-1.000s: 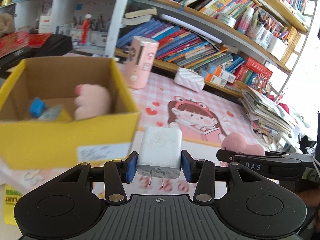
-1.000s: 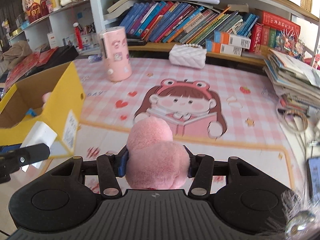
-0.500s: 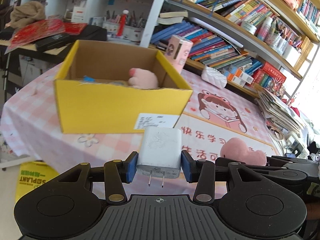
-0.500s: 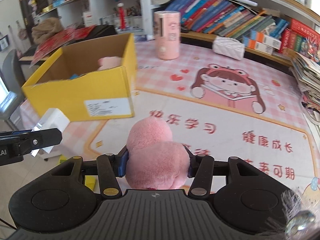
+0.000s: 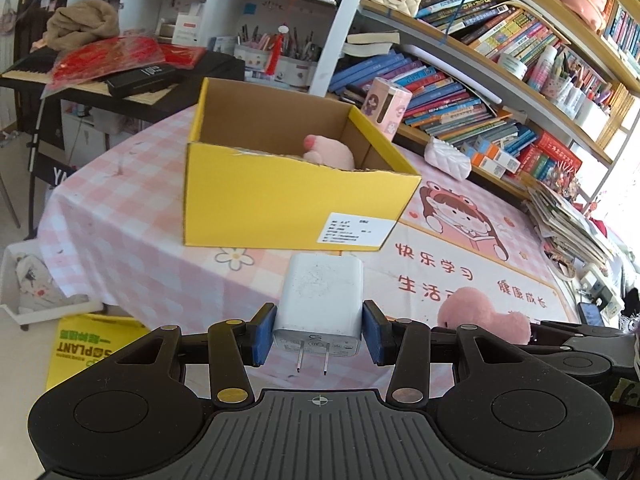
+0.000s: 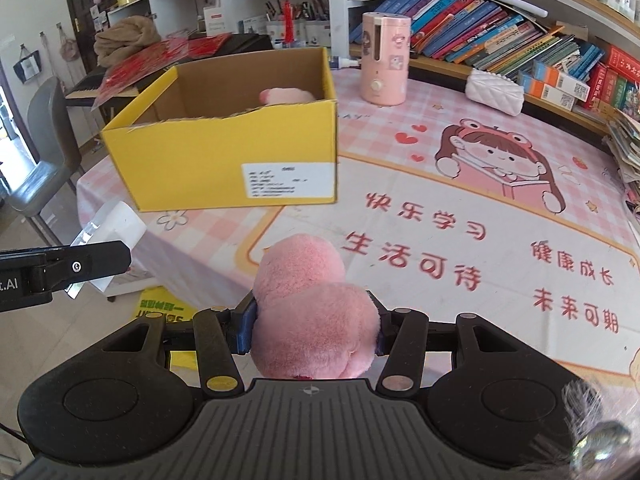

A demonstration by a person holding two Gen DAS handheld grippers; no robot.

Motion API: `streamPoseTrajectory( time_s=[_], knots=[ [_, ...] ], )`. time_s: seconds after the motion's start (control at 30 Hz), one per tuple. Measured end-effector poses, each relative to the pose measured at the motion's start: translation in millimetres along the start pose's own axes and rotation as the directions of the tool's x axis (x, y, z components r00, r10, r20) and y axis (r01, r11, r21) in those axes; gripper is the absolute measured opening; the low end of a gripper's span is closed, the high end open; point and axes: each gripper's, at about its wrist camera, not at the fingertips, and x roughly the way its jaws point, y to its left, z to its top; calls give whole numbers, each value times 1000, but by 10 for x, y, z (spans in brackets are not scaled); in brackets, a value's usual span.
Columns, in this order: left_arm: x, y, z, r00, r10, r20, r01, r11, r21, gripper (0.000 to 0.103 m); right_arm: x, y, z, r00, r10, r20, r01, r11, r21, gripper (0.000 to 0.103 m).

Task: Organize objects
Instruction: 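Carry the plug with the left tool toward the yellow box while the right tool carries the plush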

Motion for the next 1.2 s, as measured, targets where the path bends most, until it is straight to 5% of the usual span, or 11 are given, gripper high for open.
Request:
streamPoseTrajectory(
  time_s=[0.67,1.2],
  knots=[
    [-312,222,10,997,20,70,-20,1000,-8,44,-71,359,-16,1000,25,18,-24,999,-35,49],
    [-283,247,370,990,-6,144,8,1000,-9,44,-78,336,286,998,7,59,-6,1000,-27,49]
  ],
)
